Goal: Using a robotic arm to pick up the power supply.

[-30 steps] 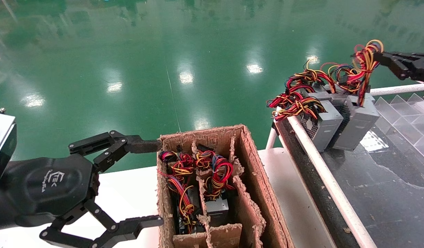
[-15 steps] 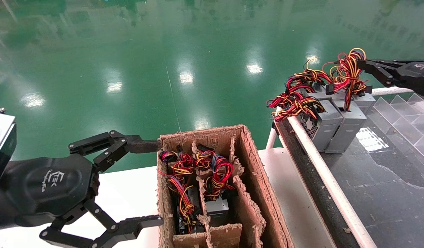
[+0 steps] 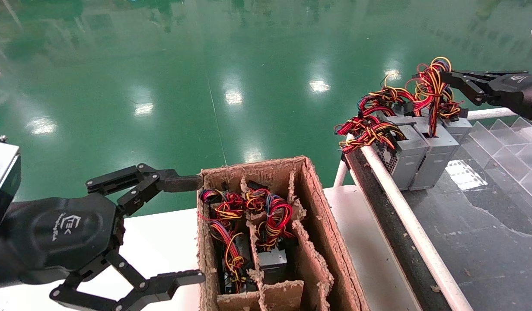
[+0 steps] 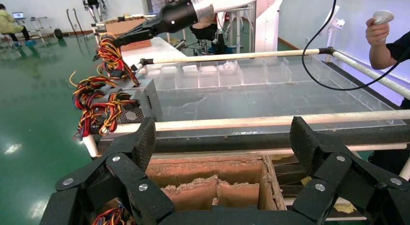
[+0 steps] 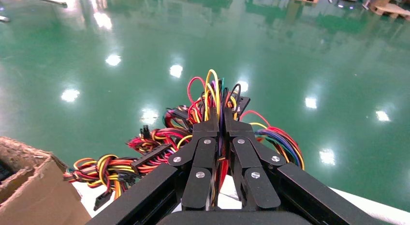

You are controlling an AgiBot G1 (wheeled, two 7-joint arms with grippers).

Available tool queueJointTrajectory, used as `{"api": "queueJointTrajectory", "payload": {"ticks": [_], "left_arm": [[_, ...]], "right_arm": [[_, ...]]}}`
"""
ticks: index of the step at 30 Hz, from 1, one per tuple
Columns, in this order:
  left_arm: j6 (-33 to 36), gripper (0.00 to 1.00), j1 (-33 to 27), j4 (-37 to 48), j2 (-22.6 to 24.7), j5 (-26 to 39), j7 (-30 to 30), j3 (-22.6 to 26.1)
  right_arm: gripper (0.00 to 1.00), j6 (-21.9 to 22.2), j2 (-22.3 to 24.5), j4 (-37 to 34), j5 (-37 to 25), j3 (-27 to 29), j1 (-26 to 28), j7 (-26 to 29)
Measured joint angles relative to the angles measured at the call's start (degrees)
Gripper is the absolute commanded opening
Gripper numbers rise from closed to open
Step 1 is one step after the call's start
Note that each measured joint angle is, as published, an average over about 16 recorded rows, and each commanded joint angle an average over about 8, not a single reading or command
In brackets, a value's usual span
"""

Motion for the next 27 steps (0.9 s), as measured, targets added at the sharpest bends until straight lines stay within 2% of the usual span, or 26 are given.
{"api": "queueJointTrajectory", "payload": {"ticks": [18, 27], "left_arm": [[-0.02, 1.0, -0.01, 0.0, -0.02, -0.03, 0.02, 0.04], [-0.02, 1.0, -0.01, 0.03, -0.02, -0.03, 0.04, 0.05]], "right_arm": [[1.0, -0.01, 0.78, 0.02, 0.07, 0.0, 0.3, 0.08], [1.0, -1.52, 2.13, 4.8, 2.84, 1.03, -2.45, 0.73]]}}
